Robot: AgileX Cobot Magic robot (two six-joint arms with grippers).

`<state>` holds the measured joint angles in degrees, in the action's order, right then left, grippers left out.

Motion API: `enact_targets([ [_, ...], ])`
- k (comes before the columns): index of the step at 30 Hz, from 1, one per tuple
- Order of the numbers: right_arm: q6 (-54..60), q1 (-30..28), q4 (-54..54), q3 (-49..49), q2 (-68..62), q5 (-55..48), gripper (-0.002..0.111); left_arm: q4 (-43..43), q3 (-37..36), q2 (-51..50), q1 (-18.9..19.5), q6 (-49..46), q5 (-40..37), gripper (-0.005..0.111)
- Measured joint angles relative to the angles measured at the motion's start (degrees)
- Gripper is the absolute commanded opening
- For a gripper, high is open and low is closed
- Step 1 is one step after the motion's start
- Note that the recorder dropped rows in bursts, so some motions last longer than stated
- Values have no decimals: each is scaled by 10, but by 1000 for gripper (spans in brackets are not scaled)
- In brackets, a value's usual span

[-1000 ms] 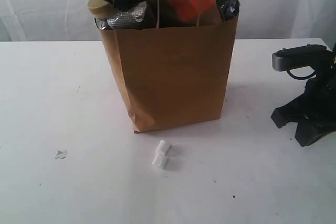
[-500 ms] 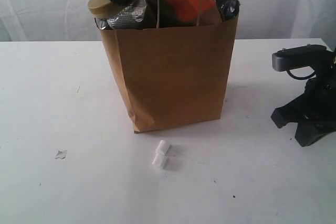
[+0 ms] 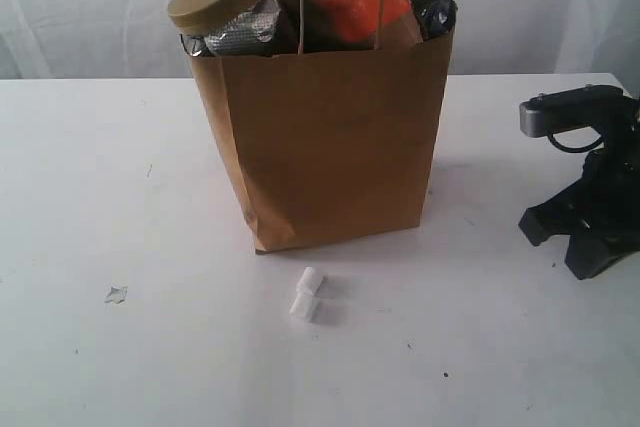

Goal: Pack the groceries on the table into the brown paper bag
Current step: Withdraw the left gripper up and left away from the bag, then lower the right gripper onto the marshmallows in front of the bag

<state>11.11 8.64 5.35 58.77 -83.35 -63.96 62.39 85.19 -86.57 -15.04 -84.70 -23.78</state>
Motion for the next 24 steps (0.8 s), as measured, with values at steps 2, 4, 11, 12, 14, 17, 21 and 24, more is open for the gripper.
enact_targets([
  [2, 2, 0, 0, 0, 0, 0, 0, -16, 0, 16, 18, 53, -7, 8],
  [4, 5, 0, -1, 0, 0, 0, 0, -21, 0, 29, 32, 93, -8, 0],
  [11, 27, 0, 2, 0, 0, 0, 0, -86, 0, 57, 99, 419, -39, 0],
  [12, 47, 0, 12, 0, 0, 0, 0, -108, -4, 57, 108, 466, -41, 0],
  [14, 91, 0, 51, 0, 0, 0, 0, -147, -21, 57, 126, 541, -42, 0],
  [17, 183, 0, 150, 0, 0, 0, 0, -175, -69, 61, 150, 602, -32, 0],
  [21, 309, 25, 287, 0, -1, 0, 0, -183, -170, 86, 176, 648, 17, 0],
  [24, 380, 58, 335, 0, -12, 9, 0, -185, -254, 129, 183, 659, 76, 0],
])
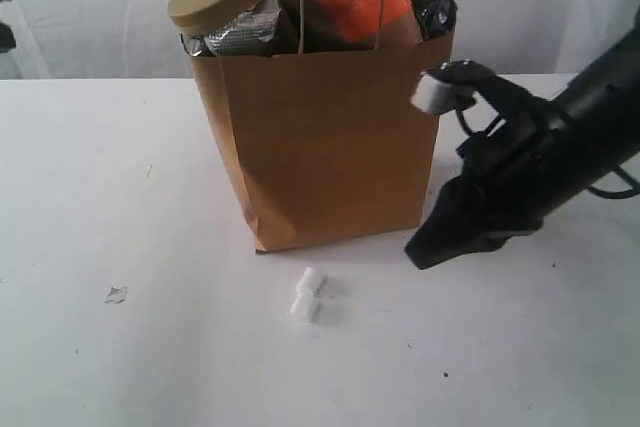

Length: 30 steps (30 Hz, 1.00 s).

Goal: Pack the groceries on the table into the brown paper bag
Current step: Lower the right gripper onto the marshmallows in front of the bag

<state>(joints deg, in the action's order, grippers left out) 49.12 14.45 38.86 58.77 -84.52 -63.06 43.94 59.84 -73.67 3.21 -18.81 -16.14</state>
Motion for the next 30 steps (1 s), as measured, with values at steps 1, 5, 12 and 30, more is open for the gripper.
enact_targets([
  [1, 14, 14, 4, 0, -5, 7, 0, 0, -27, 15, 0, 2, 21, 0],
  [5, 59, 69, 10, 0, -40, 59, 0, -1, -115, 99, 0, -10, 91, 0],
  [12, 110, 146, -14, 0, -104, 153, 12, -18, -239, 256, 0, -136, 144, 0],
  [30, 144, 189, 0, 0, -185, 256, 54, -19, -478, 379, 0, -102, 95, 0],
])
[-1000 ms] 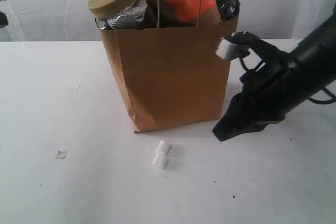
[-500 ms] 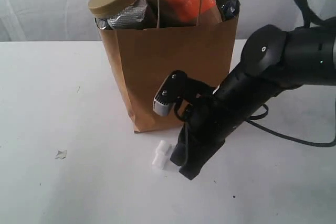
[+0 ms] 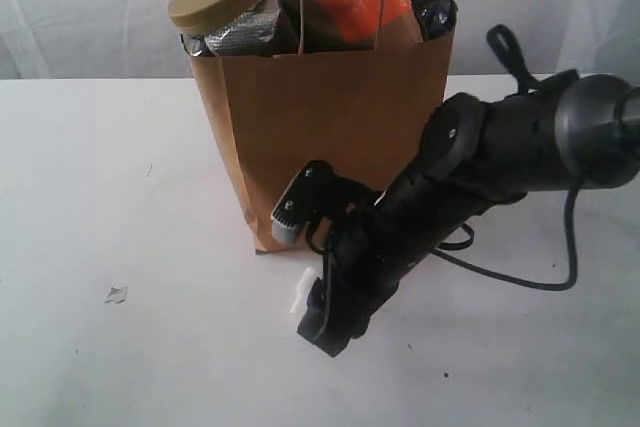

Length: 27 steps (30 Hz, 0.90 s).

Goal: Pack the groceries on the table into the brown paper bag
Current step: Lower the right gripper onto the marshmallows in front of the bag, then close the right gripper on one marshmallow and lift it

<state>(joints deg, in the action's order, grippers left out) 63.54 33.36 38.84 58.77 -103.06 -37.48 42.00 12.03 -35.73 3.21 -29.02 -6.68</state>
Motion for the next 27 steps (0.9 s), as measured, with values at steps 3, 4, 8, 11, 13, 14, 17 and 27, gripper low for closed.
enact_targets([
  [3, 39, 16, 5, 0, -19, 29, 54, -8, -8, 0, 0, 0, -1, 0],
  [4, 49, 21, 8, 0, -22, 38, 54, -10, -8, 0, 0, 0, -1, 0],
  [8, 65, 35, 12, 0, -34, 88, 54, -11, -8, 0, 0, 0, -1, 0],
  [11, 65, 38, 12, 0, -41, 128, 54, -11, -8, 0, 0, 0, -1, 0],
  [13, 65, 38, 12, 0, -46, 138, 54, -11, -8, 0, 0, 0, -1, 0],
  [14, 65, 38, 12, 0, -50, 142, 54, -11, -8, 0, 0, 0, -1, 0],
  [17, 65, 38, 12, 0, -59, 142, 50, -11, -8, 0, 0, 0, -1, 0],
  [27, 65, 38, 14, 0, -64, 140, 22, -11, -8, 0, 0, 1, -1, 0],
])
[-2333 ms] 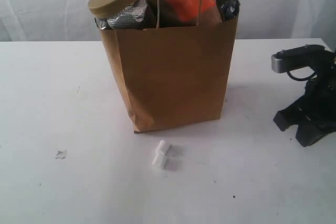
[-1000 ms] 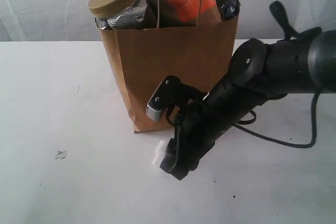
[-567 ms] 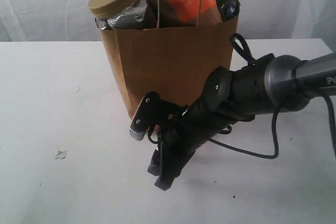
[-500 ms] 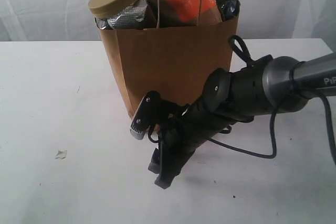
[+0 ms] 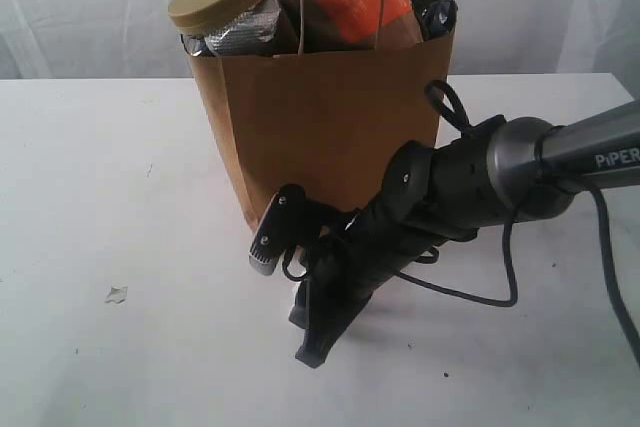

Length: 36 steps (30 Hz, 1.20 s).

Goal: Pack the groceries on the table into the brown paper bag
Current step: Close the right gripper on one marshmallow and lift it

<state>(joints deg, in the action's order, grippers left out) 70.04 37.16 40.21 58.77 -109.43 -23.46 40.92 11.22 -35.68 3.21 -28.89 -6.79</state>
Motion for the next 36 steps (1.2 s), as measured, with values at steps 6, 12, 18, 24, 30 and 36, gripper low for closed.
enact_targets([
  [6, 0, 0, 0, 0, 0, -1, 17, 0, 0, 0, 0, 1, 0, 0],
  [12, -19, 0, 11, 5, 31, -17, 17, 0, 0, 0, 0, 1, 0, 0],
  [18, -41, 0, 14, 12, 91, -62, 17, 0, 0, 0, 0, 1, -7, 0],
  [24, -56, 0, 11, 12, 154, -139, 17, 0, 13, 0, 0, 1, -38, 0],
  [30, -110, -5, -48, 12, 221, -194, 17, 0, 94, 18, 0, -3, -55, 0],
  [36, -179, -9, -125, 12, 286, -197, 17, 0, 160, 91, 0, -34, -63, 0],
])
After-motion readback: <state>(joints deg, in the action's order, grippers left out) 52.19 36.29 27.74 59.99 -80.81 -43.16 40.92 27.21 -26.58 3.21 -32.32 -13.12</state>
